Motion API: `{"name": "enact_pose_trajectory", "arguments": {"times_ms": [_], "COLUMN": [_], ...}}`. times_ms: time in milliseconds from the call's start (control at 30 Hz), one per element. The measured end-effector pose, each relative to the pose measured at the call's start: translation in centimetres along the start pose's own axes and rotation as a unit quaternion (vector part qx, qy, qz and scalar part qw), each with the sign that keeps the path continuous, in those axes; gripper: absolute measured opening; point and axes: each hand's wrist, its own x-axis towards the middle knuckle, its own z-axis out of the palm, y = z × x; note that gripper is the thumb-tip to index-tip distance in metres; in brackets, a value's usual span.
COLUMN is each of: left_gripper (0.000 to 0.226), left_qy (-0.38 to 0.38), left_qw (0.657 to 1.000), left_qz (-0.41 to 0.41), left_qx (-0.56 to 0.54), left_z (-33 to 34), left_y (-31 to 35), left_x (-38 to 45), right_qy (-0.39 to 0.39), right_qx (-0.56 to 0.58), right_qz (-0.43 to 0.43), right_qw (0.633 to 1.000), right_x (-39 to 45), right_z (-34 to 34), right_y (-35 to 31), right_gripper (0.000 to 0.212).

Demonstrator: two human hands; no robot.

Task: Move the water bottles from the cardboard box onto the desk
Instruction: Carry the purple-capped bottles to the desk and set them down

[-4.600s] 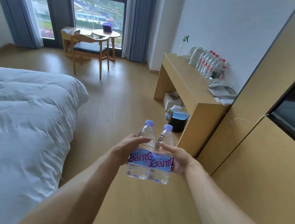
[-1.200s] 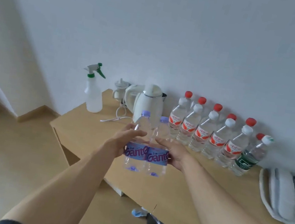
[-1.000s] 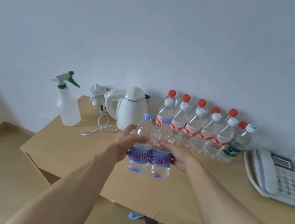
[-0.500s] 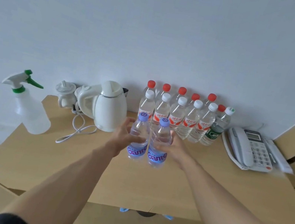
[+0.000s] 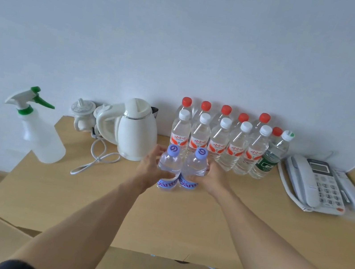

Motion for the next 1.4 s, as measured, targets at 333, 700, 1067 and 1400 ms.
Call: {"name": "enact_pose_trajectory", "arguments": {"times_ms": [333,700,1067,1400], "left_gripper": [0.062,0.060,0.052,0.050], "left_qy": [0.001,0.028,0.034,0.051], "left_qw": [0.997,0.943,0.953,0.956], "left_qz": [0.018,0.101,0.102,0.083], "left_qx": [0.081,0.315,0.283,0.277], "left_z": [-0.4,-1.6,-1.0,0.0], "left_y": [-0.2,2.6,3.7,4.5], "left_x": [0.1,-0.3,2.0,4.1], "right_qy": [-0.034,0.062,0.080,0.102], "right_qx": [-0.057,-0.128,-0.117,-0.122], "right_qz": [-0.016,-0.052,-0.043,-0.063], "right_qw": [0.998,0.988,0.989,0.985], "right_x": [0.0,-0.4,0.5,1.7], "right_z": [0.2,0.5,0.1,-0.8], "right_y": [-0.6,-2.2,-2.2,-2.2], "right_gripper": [0.057,0.058,0.055,0.054]}}
